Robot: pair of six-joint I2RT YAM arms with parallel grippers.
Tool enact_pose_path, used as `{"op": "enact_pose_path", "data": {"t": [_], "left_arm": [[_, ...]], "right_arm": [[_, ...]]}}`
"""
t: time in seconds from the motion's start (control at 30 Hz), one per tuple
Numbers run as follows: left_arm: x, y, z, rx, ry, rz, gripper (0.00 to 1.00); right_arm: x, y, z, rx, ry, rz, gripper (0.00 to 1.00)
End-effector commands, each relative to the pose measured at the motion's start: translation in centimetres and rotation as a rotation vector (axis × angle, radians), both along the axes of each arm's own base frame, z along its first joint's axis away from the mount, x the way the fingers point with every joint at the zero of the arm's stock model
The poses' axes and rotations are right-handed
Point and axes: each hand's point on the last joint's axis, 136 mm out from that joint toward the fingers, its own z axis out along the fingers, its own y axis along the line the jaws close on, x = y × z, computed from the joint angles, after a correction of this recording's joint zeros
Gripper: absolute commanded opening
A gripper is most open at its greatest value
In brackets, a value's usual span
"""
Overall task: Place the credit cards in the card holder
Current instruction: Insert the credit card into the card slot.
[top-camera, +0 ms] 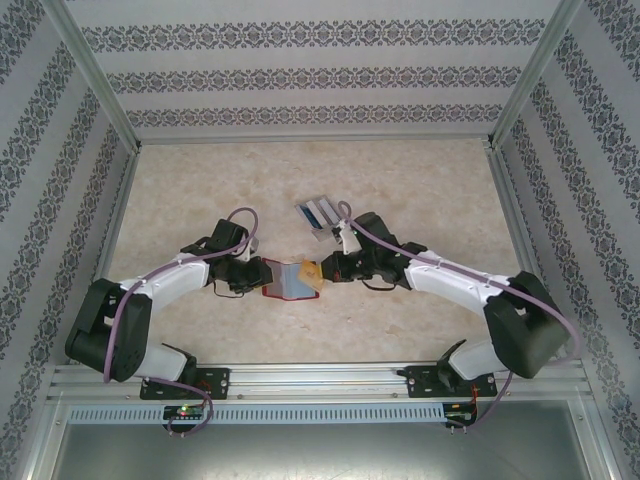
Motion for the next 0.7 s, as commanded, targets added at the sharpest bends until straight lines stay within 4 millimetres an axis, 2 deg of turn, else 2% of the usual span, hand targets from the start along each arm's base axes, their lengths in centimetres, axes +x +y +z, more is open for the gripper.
{"op": "enact_pose_path", "data": {"t": [0.0,0.13,0.23,0.33,0.57,0.67], "left_arm": [[-0.7,1.6,-1.5,0.119,0.061,0.019,0.26],[-1.0,3.7,-1.8,0.252,0.102,0.042,0.31],[-1.2,4.7,-2.0,0.304,0.112,0.081,0.30],[-1.3,3.9,-2.2,0.254,0.122,0.065,0.28],[-1.6,2.1,-3.6,0.169,0.171,0.028,0.12],[-1.6,2.0,-3.8,0.164,0.182,0.022,0.05]], "right_arm": [[0.0,2.2,0.4,0.130,0.066,0.013,0.00],[0.3,3.0,-1.4,0.131,0.114,0.006,0.00],[0.5,3.5,-2.8,0.135,0.145,0.002,0.00],[0.6,3.9,-3.4,0.142,0.163,0.005,0.00],[1.0,3.7,-5.0,0.109,0.187,-0.027,0.00],[1.1,3.5,-5.9,0.097,0.202,-0.056,0.00]]}}
